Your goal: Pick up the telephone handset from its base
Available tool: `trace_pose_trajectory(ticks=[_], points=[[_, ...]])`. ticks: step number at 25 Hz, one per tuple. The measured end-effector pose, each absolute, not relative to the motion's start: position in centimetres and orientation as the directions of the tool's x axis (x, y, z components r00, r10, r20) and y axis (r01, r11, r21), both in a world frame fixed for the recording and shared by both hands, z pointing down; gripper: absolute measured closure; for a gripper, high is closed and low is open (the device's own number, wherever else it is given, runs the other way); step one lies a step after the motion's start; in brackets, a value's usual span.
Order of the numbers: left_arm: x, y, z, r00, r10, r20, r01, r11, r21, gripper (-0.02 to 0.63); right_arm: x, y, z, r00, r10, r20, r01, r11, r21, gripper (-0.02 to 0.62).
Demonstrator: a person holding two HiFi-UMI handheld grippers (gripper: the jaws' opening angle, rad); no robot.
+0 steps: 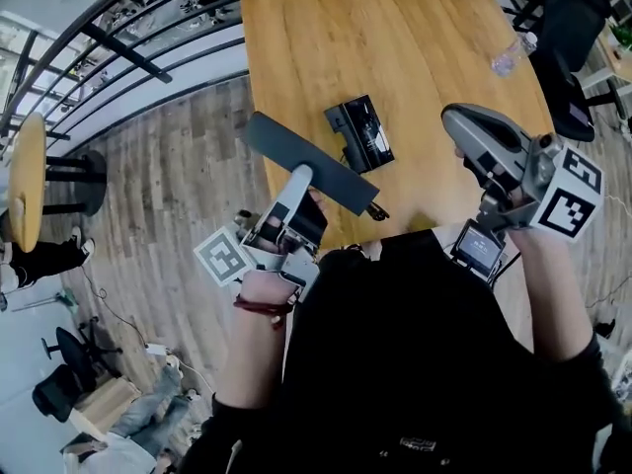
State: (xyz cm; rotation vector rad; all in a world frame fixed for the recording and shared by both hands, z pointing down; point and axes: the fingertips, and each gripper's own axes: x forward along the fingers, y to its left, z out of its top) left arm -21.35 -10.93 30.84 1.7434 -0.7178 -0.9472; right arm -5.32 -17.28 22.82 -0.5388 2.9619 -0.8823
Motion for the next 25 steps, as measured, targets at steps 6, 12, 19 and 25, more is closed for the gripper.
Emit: trace_pose_trajectory(ticks=[6, 12, 19, 25], points=[[-23.0, -6.9, 30.9, 0.363, -0.881, -0.304, -0.03, -0.337, 0.941, 0.528, -8.4, -16.5, 23.8, -0.965, -0.243, 0.102, -0.258, 0.792, -0.554, 0.58], [-23.0, -6.5, 30.0, 0.343, -0.863, -0.371, -0.025, -0.403, 0.915, 0.528, -10.2, -17.7, 23.7, -0.974, -0.203, 0.101, -0.224, 0.799, -0.557, 0.58], [-20.9, -5.7, 28.3, 0.465, -0.809, -0.36, -0.113, -0.458, 0.882, 0.528, -10.5, -16.7, 23.8, -0.978, -0.182, 0.102, -0.208, 0.805, -0.556, 0.58], [-19.5, -6.4, 29.3, 0.523, -0.787, -0.327, -0.123, -0.449, 0.885, 0.528, -9.9, -16.9, 24.7, -0.974, -0.196, 0.113, -0.225, 0.807, -0.547, 0.58]])
